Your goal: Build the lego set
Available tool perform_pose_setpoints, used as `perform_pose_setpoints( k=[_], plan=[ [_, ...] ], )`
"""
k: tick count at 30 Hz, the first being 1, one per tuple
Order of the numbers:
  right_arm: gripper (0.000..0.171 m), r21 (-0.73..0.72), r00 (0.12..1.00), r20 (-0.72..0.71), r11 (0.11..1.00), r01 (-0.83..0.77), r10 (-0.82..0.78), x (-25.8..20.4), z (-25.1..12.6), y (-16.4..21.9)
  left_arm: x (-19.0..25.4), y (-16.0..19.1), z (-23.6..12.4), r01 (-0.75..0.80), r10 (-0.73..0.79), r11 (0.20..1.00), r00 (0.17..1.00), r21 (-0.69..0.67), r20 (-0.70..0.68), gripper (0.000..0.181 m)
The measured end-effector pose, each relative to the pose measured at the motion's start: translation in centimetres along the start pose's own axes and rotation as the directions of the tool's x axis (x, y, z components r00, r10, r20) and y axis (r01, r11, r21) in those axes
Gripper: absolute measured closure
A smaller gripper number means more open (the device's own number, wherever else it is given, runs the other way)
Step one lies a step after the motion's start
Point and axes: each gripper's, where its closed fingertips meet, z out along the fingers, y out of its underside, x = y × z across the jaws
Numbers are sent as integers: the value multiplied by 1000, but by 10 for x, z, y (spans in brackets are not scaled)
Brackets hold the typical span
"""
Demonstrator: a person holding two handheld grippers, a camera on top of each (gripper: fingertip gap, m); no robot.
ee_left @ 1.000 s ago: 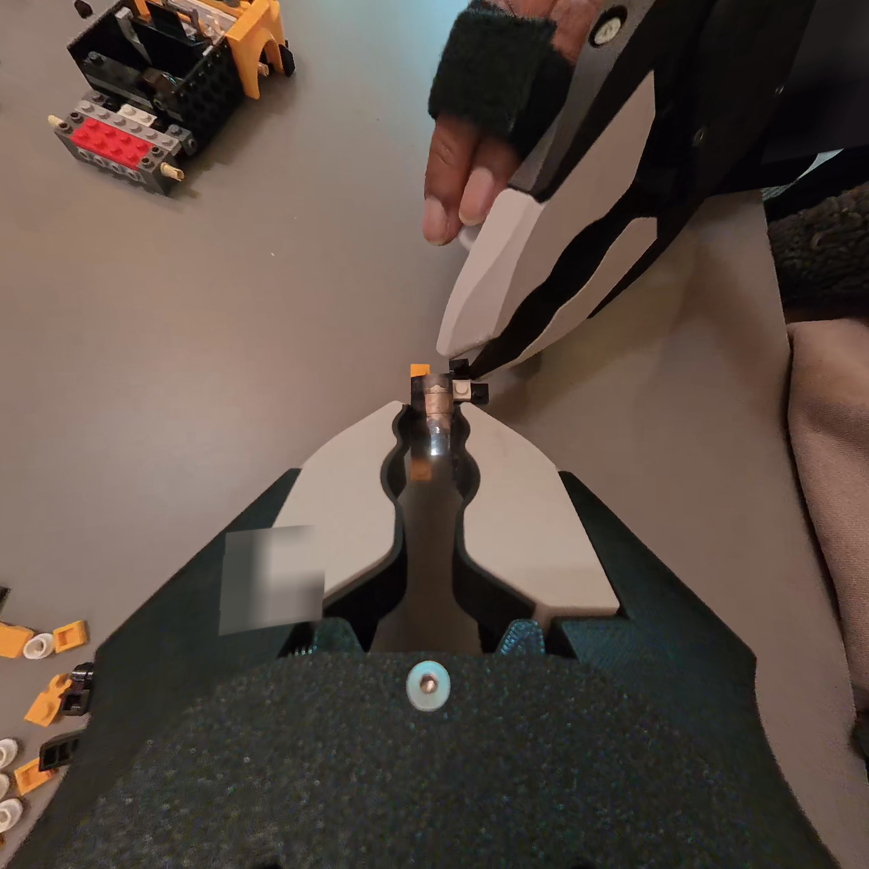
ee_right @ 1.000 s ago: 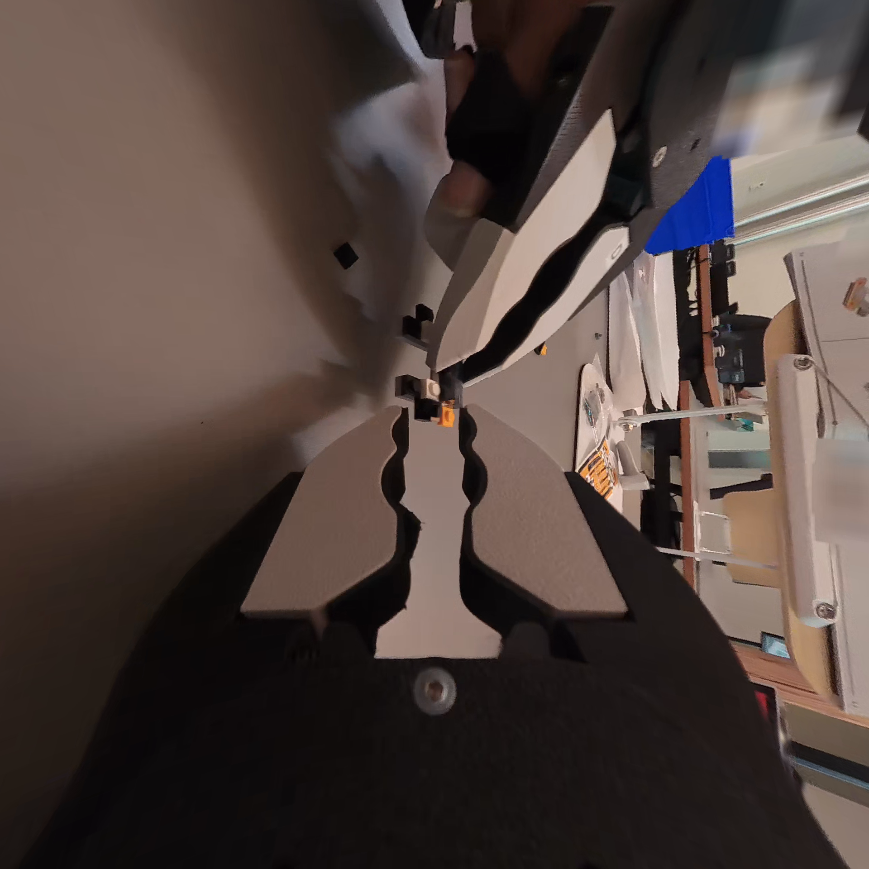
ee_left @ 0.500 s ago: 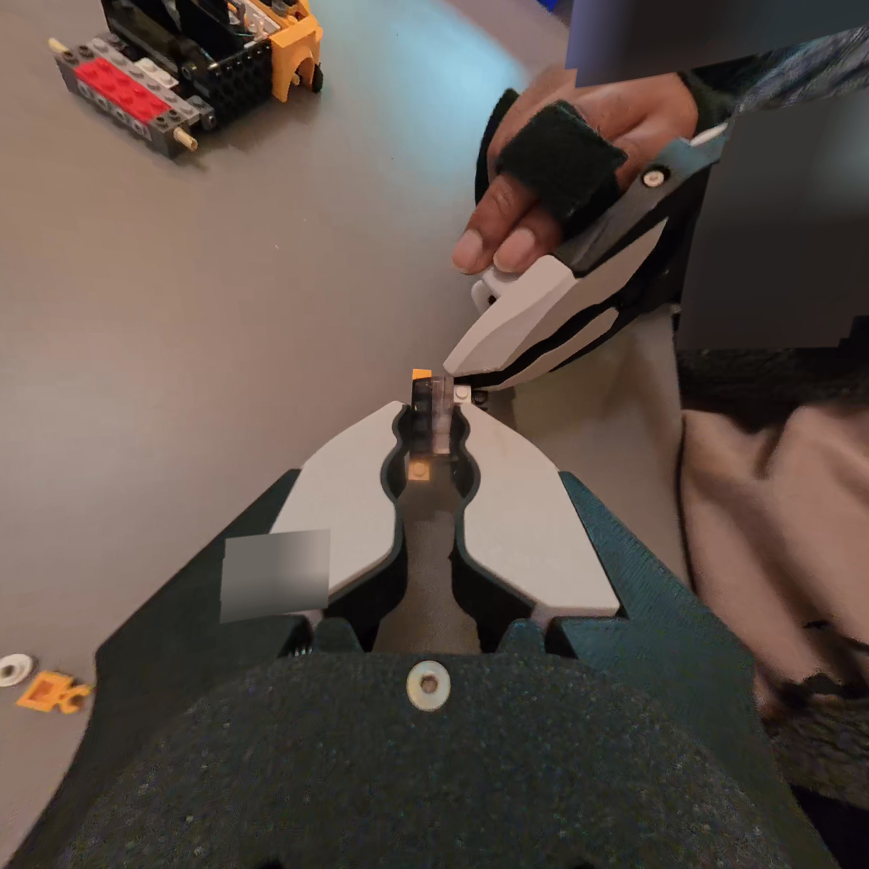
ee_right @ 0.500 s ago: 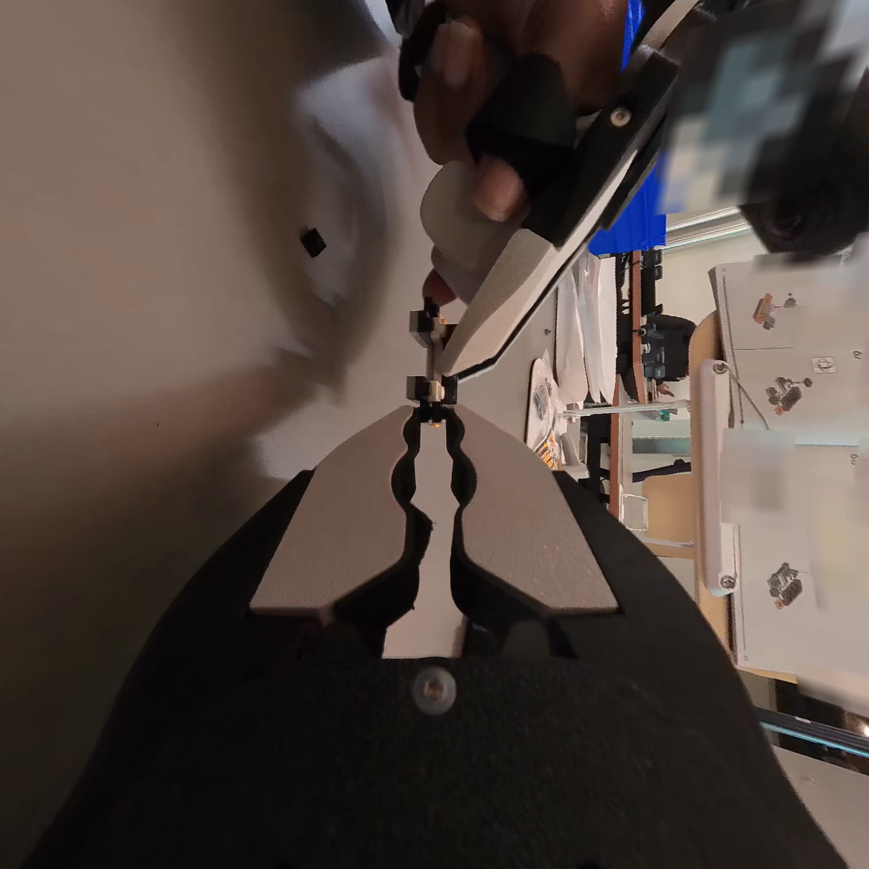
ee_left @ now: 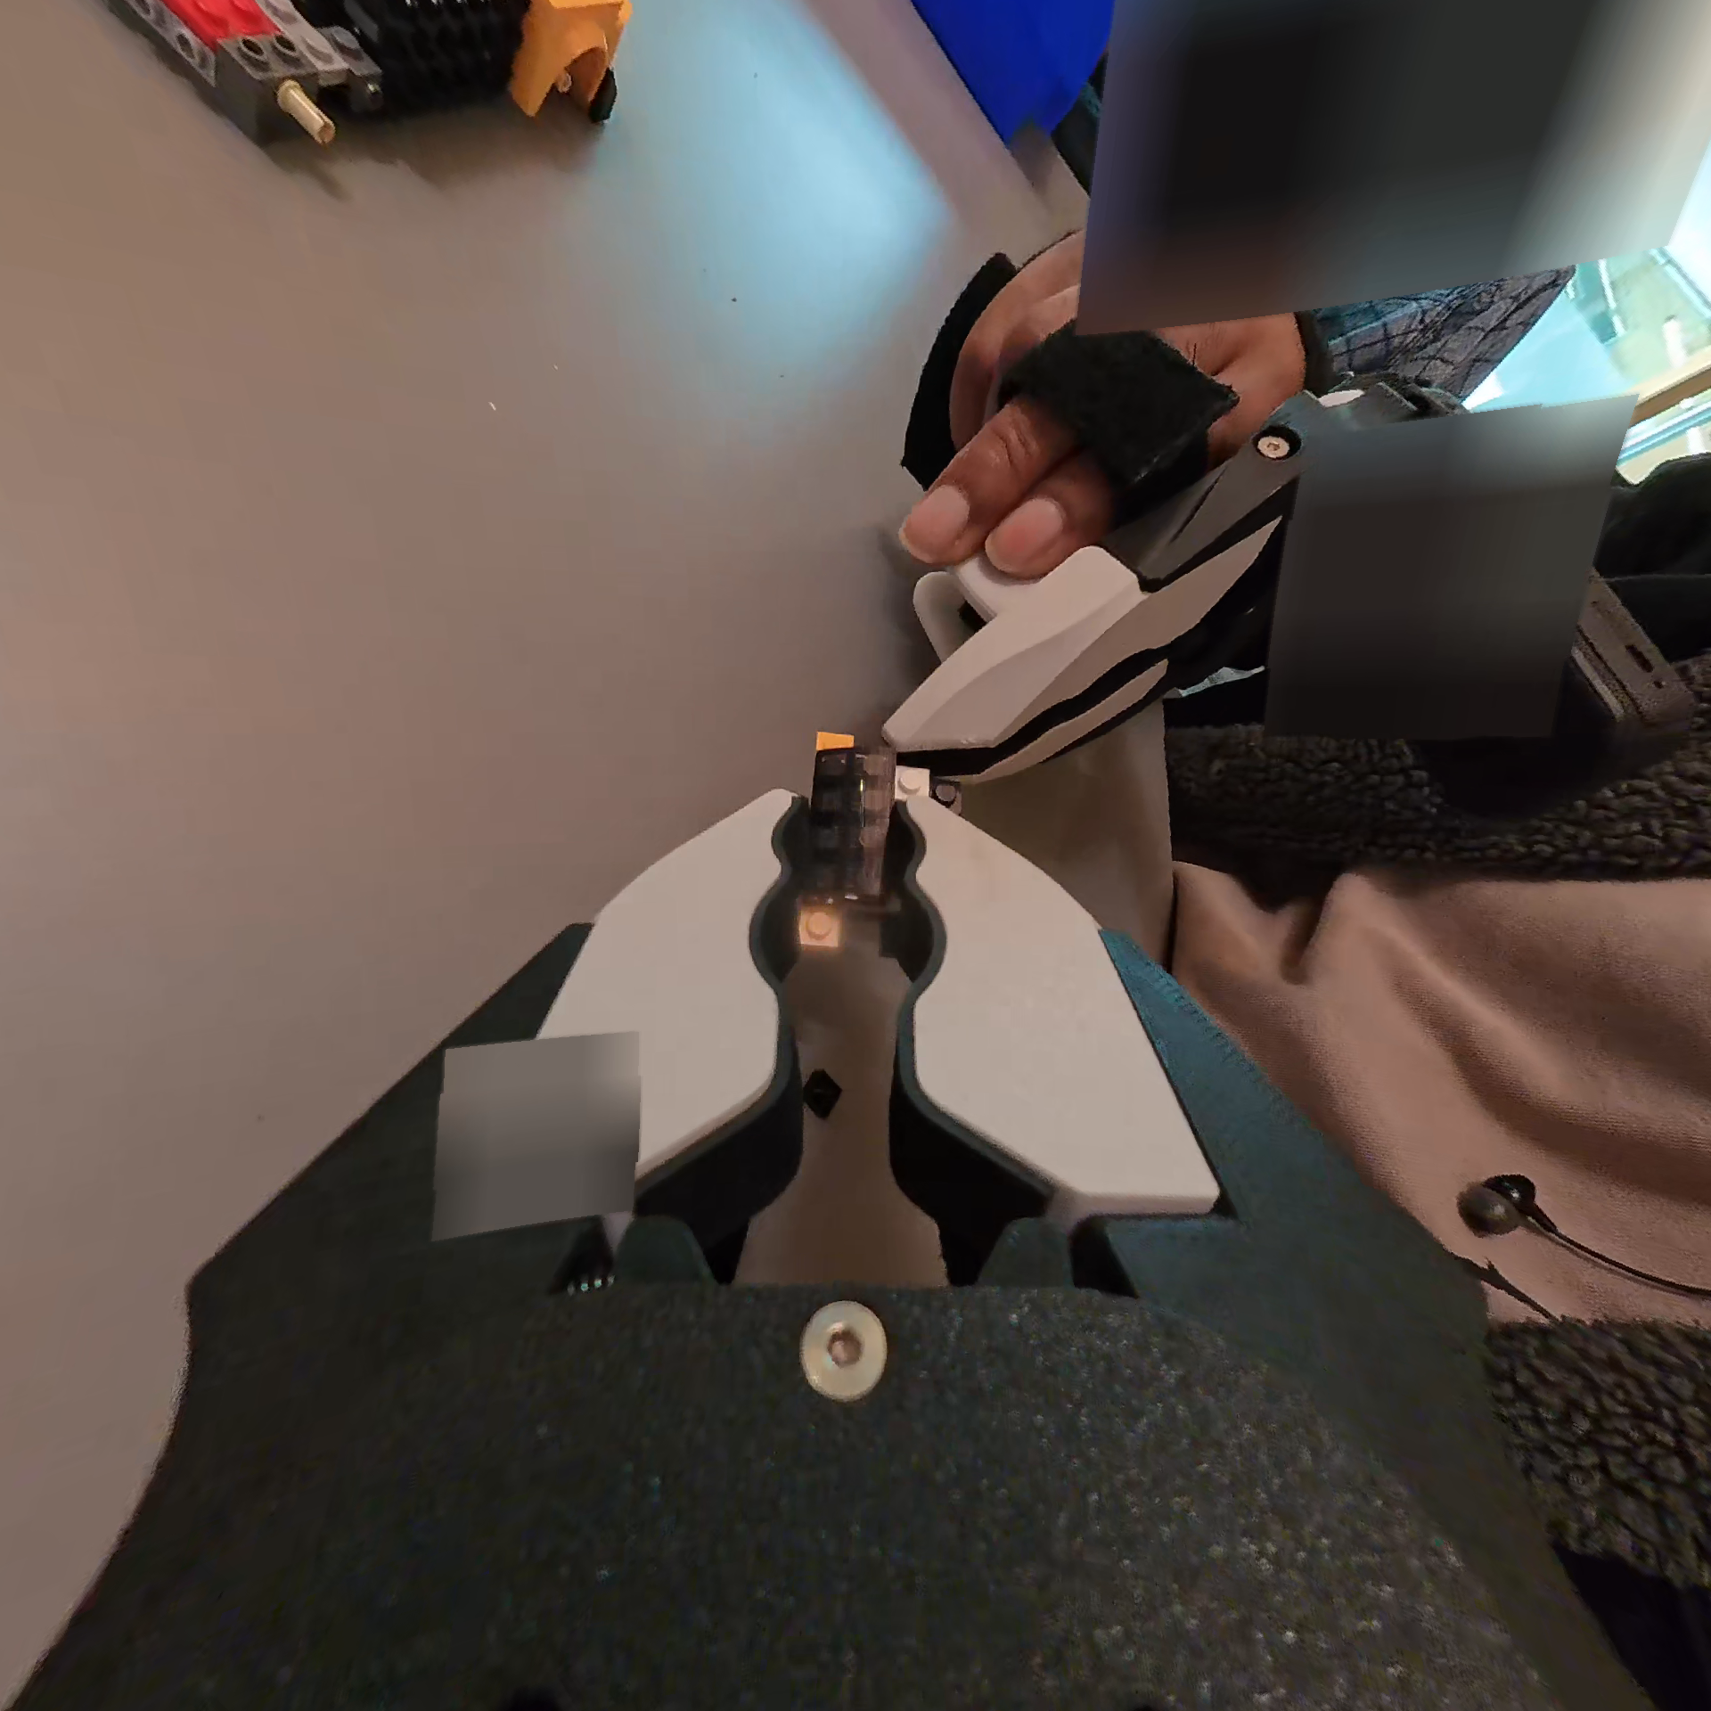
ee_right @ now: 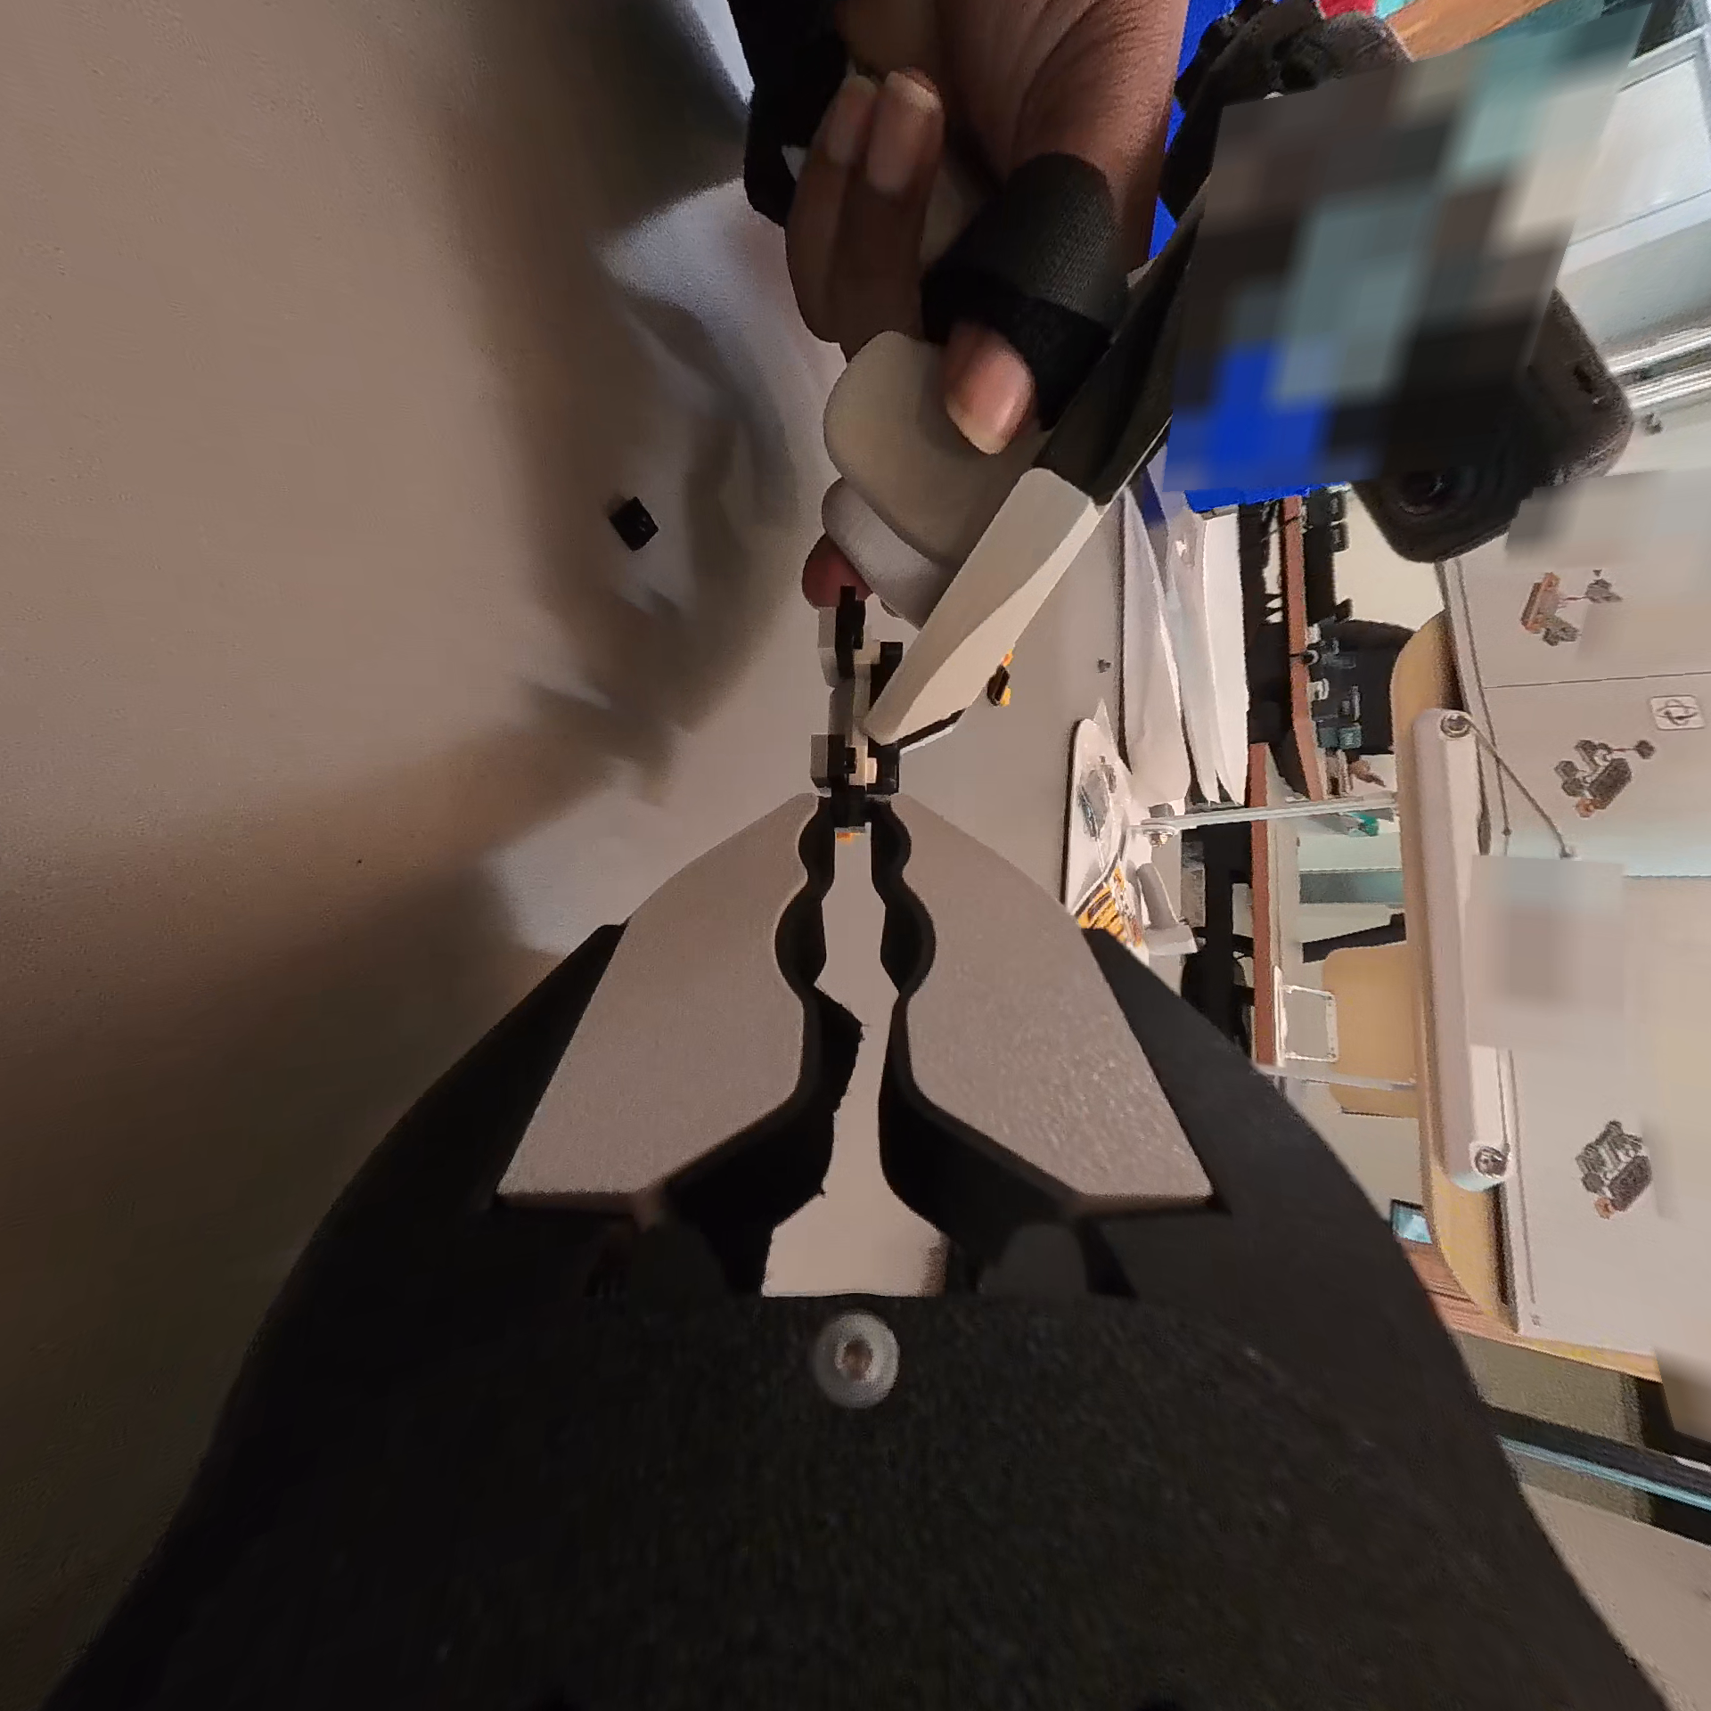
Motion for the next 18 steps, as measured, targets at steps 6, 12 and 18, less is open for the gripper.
perform_pose_setpoints(
  k=[6, 12, 18],
  plan=[
    [164, -1, 999, 28, 999, -38, 38, -3, 1, 0, -2, 2, 2, 28, -28, 1000, 1000, -2, -8, 165],
    [161, 36, 996, -35, 996, -80, 82, 12, -2, -1, 3, -9, -4, 54, -49, 996, 996, 74, -71, 165],
    [149, 58, 989, -36, 988, -141, 144, 18, -7, -1, 7, -16, -10, 97, -79, 987, 987, 128, -138, 166]
  ],
)
